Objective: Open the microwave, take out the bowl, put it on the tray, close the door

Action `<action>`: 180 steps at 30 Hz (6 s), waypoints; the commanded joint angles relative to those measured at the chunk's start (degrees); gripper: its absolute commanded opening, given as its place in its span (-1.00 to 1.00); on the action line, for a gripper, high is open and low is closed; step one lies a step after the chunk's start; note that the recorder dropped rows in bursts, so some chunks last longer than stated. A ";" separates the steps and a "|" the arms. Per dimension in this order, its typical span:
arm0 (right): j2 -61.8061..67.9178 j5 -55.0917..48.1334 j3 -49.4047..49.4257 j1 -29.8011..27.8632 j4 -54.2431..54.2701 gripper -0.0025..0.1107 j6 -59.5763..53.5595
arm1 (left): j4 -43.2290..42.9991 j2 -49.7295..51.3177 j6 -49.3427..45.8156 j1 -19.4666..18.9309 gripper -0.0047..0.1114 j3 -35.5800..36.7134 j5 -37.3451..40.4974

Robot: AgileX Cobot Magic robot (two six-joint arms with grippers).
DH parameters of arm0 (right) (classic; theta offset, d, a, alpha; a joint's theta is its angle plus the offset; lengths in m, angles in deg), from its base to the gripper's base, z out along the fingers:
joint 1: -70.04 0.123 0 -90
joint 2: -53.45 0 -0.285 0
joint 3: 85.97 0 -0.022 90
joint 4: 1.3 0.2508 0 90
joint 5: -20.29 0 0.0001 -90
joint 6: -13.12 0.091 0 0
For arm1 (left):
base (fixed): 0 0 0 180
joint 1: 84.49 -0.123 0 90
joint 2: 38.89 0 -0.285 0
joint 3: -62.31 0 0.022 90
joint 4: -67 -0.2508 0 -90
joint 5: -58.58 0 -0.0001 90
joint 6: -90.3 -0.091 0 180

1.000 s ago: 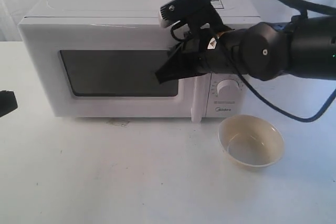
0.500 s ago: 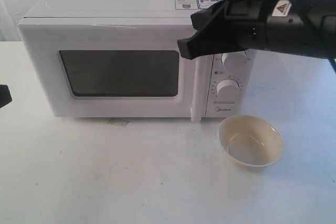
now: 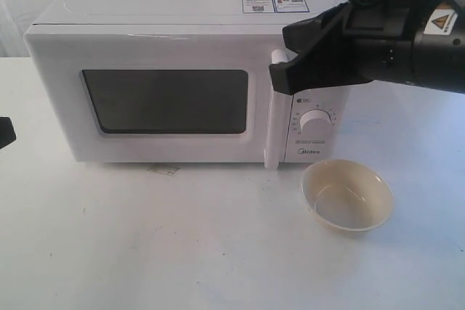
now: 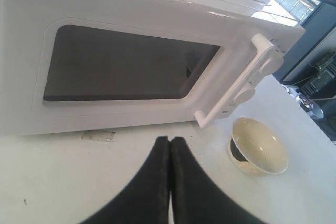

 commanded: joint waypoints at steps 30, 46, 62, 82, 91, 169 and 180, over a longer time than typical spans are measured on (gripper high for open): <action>-30.68 -0.45 20.34 -17.74 -2.45 -0.96 -1.95 | 0.85 -0.38 -0.14 0.11 -0.92 0.17 -0.97; -55.61 6.11 47.26 -26.54 -4.08 -0.96 -3.63 | 0.85 -0.38 -0.14 0.11 -0.92 0.17 -0.97; -64.30 -3.77 50.11 -26.54 -4.89 -0.96 7.20 | 0.85 -0.38 -0.14 0.11 -0.92 0.17 -1.00; -64.30 -10.19 50.11 -26.54 -13.47 -0.96 17.56 | 0.85 -0.38 -0.14 0.11 -0.92 0.17 -1.02; -64.30 -10.19 50.11 -26.54 -13.47 -0.96 18.26 | 0.85 -0.38 -0.14 0.11 -0.92 0.17 -1.02; -64.30 -10.19 50.11 -26.54 -13.47 -0.96 18.26 | -62.15 -33.02 44.60 -0.05 -0.92 25.42 -12.28; -64.30 -10.19 50.11 -26.54 -13.47 -0.96 18.26 | -62.15 -33.02 44.60 -0.05 -0.92 25.42 -12.28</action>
